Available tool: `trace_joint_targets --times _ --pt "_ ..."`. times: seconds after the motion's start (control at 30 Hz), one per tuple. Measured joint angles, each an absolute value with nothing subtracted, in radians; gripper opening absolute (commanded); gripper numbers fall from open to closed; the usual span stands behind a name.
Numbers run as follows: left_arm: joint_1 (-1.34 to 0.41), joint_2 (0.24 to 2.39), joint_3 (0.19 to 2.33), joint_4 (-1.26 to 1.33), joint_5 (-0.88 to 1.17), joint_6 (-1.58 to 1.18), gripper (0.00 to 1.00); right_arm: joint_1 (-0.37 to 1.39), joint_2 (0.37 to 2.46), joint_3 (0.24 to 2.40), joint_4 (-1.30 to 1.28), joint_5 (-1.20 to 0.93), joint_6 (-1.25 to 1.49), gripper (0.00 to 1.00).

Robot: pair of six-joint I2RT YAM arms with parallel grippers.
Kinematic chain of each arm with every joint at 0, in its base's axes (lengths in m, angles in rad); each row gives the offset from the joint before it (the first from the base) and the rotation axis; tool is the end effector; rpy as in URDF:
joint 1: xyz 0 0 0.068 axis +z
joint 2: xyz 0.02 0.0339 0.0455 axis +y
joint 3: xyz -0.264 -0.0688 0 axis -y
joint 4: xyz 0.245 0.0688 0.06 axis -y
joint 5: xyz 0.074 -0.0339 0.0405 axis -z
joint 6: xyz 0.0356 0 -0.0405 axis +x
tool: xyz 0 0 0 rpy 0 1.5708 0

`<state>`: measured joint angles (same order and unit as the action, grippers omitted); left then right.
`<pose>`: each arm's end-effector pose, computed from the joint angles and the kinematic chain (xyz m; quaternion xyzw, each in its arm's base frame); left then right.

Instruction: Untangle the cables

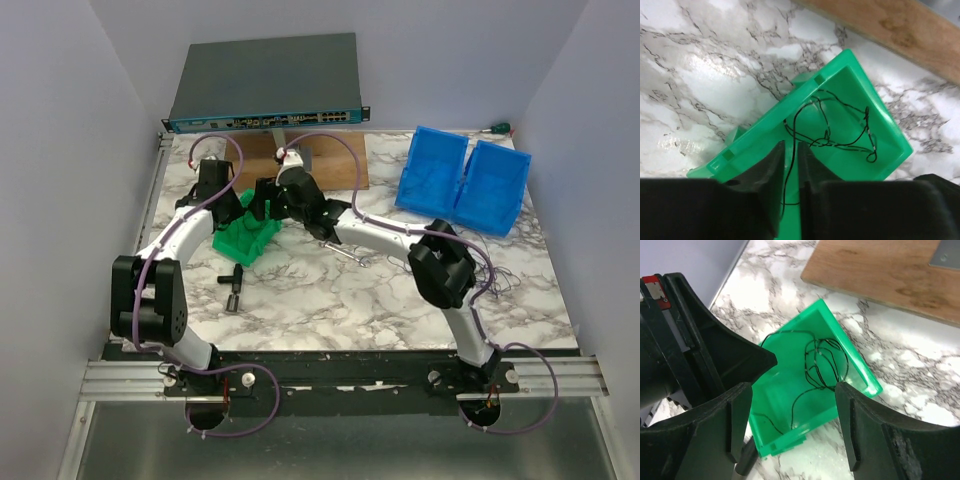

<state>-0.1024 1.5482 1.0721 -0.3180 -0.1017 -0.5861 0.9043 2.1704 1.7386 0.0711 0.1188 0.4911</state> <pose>0.3346 -0.0307 0.2404 -0.2401 0.8928 -0.0833 0.3719 0.3241 0.4053 0.2448 -0.1354 0.8105 0.3274 0.4665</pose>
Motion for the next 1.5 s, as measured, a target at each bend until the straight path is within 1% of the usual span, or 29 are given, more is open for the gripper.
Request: trace_joint_targets --times 0.1,0.2,0.3,0.37,0.43,0.47,0.5,0.63,0.7,0.87,1.03,1.2,1.37,1.5 --pt "-0.104 1.564 1.071 -0.333 -0.087 -0.580 0.45 0.904 2.145 1.692 0.066 0.134 0.490 0.77" --pt "-0.107 1.536 1.045 -0.326 -0.072 -0.569 0.53 0.904 2.115 1.648 0.057 0.155 0.488 0.79" --pt "-0.107 1.480 1.021 -0.329 -0.064 -0.564 0.67 0.904 2.048 1.566 0.053 0.178 0.481 0.84" --pt "-0.108 1.443 1.016 -0.329 -0.062 -0.562 0.76 0.901 1.980 1.492 0.047 0.196 0.473 0.89" --pt "-0.113 1.382 1.005 -0.325 -0.062 -0.555 0.83 0.894 1.899 1.413 0.037 0.217 0.466 0.92" --pt "-0.118 1.352 0.998 -0.323 -0.060 -0.552 0.90 0.890 1.852 1.369 0.031 0.229 0.463 0.92" --pt "-0.123 1.318 0.987 -0.317 -0.056 -0.547 0.98 0.886 1.802 1.325 0.026 0.238 0.461 0.92" --pt "-0.161 1.158 0.895 -0.258 -0.019 -0.542 0.99 0.825 1.599 1.144 -0.011 0.252 0.471 0.92" --pt "-0.199 1.045 0.800 -0.208 0.004 -0.543 0.99 0.767 1.513 1.062 -0.030 0.252 0.483 0.93" --pt "-0.340 0.875 0.642 -0.136 0.014 -0.543 0.99 0.652 1.344 0.892 -0.118 0.289 0.501 0.93" --pt "-0.492 0.839 0.542 -0.047 0.015 -0.524 0.98 0.636 1.242 0.811 -0.205 0.339 0.523 0.93" --pt "-0.578 0.841 0.455 0.079 0.015 -0.474 0.97 0.562 1.179 0.759 -0.256 0.372 0.577 0.93" --pt "-0.621 0.844 0.377 0.225 0.016 -0.425 0.98 0.473 1.151 0.730 -0.307 0.393 0.625 0.93" --pt "-0.628 0.845 0.318 0.324 0.028 -0.403 0.98 0.455 1.137 0.726 -0.338 0.443 0.640 0.92"
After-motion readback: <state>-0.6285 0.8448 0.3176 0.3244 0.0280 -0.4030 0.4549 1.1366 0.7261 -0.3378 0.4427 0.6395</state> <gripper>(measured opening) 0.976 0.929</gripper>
